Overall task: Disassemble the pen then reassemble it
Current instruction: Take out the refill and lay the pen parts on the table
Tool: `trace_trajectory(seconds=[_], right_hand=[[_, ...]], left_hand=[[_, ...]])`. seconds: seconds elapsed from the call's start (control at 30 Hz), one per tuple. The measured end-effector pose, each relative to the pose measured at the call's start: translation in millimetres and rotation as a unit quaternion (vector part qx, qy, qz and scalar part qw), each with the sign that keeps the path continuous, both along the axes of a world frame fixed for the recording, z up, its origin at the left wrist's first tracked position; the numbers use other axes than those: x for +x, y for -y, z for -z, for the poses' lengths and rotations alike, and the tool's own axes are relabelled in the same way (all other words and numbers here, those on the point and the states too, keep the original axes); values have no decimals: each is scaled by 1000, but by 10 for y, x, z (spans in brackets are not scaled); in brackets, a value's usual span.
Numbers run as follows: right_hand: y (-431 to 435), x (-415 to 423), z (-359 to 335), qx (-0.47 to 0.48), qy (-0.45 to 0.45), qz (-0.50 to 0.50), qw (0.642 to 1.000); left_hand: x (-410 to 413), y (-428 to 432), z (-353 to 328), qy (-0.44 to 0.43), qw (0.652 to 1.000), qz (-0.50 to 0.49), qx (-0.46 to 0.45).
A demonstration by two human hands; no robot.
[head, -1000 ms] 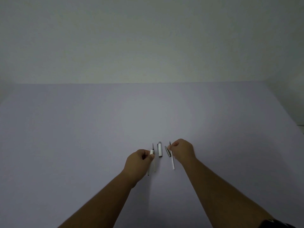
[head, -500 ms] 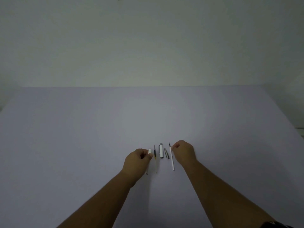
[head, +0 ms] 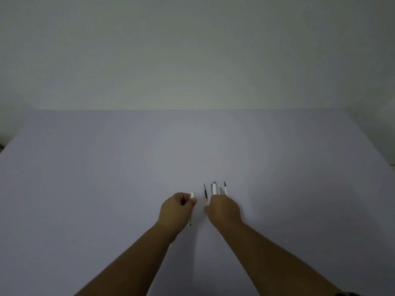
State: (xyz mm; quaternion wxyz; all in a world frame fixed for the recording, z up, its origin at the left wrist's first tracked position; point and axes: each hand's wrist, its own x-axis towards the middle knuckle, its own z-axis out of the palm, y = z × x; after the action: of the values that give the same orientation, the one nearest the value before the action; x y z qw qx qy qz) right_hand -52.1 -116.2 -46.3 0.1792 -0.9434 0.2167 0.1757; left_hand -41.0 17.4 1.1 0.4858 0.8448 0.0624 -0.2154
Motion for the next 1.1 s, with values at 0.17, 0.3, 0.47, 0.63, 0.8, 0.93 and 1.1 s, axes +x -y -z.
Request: trace_trajectory(seconds=[0.17,0.3,0.47,0.63,0.8,0.93,1.1], right_hand=[[4,-35,-15,9,12,5,1000],[10,-95,7,17,23,3,1000],[18,-129,-39,73,40,4,997],[69,-16,-259,260,127,99,952],[175,72,-587,462,184,192,846],[199,75,-742,485,188,161,839],[223,40,-810,463,187,120,858]], left_hand=[[-32,-52,12,-9,1000,-5,-3],[-40,-66,-2,-5,1000,-4,3],[-46,-55,-25,10,1000,5,18],[-49,-59,-36,13,1000,6,26],[-65,-26,-79,31,998,33,40],[-68,27,-125,66,996,54,42],[-76,94,-174,92,993,57,40]])
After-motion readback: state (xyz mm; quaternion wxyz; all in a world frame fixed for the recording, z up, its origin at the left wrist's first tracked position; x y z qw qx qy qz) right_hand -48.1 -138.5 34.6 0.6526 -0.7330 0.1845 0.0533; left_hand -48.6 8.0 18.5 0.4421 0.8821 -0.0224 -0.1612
